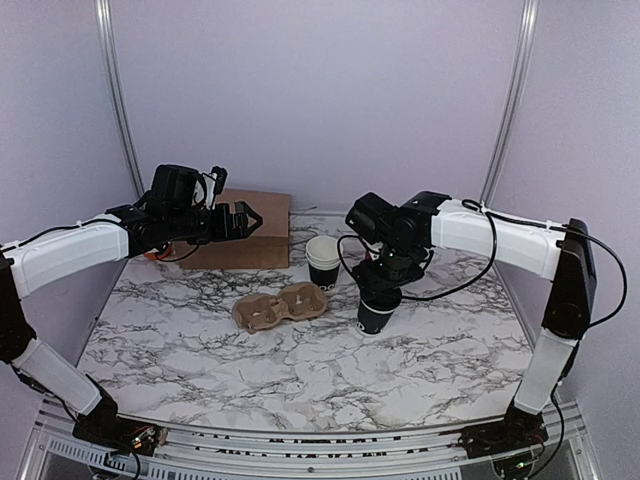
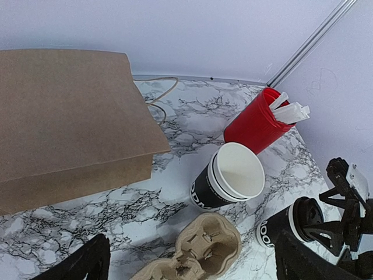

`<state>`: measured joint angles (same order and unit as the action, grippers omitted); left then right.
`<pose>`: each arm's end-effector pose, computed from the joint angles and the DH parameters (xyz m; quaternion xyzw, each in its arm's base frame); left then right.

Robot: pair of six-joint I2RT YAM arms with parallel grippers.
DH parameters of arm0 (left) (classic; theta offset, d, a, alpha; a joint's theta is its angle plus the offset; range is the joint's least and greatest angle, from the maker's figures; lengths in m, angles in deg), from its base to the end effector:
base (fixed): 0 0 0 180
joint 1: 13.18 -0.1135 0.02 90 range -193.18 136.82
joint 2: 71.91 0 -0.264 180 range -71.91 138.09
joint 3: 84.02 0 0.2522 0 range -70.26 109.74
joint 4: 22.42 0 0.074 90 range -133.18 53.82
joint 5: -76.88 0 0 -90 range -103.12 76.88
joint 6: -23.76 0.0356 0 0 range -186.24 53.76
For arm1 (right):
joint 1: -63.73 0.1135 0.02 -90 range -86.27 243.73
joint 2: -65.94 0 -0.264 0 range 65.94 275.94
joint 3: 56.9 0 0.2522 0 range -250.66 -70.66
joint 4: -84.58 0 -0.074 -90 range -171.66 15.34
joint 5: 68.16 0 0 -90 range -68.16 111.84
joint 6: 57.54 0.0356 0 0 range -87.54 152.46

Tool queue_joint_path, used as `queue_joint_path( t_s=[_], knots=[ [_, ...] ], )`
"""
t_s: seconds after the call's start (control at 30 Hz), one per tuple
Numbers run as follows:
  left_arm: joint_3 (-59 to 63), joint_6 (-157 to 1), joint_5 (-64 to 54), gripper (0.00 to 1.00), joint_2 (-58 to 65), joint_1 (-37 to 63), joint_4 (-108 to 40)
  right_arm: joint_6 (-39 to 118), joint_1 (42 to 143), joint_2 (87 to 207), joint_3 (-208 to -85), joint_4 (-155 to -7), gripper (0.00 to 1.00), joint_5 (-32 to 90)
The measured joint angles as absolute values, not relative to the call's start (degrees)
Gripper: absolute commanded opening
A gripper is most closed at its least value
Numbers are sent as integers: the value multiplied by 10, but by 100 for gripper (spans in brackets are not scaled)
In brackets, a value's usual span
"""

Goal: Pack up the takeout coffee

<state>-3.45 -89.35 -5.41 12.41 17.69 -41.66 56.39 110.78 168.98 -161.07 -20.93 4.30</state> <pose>0.2946 -0.1817 0.3170 0.0933 0.8275 -0.2999 0.4653 0.2549 0.2581 0.2722 -0.1744 0.9625 -0.0398 0.2040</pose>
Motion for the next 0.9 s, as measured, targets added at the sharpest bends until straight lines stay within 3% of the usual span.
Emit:
queue_joint_path(
  t_s=[0.9],
  knots=[
    [-35, -928, -30, 99, 141, 195, -416, 563, 1108, 1646, -1575, -262, 84, 66]
  ],
)
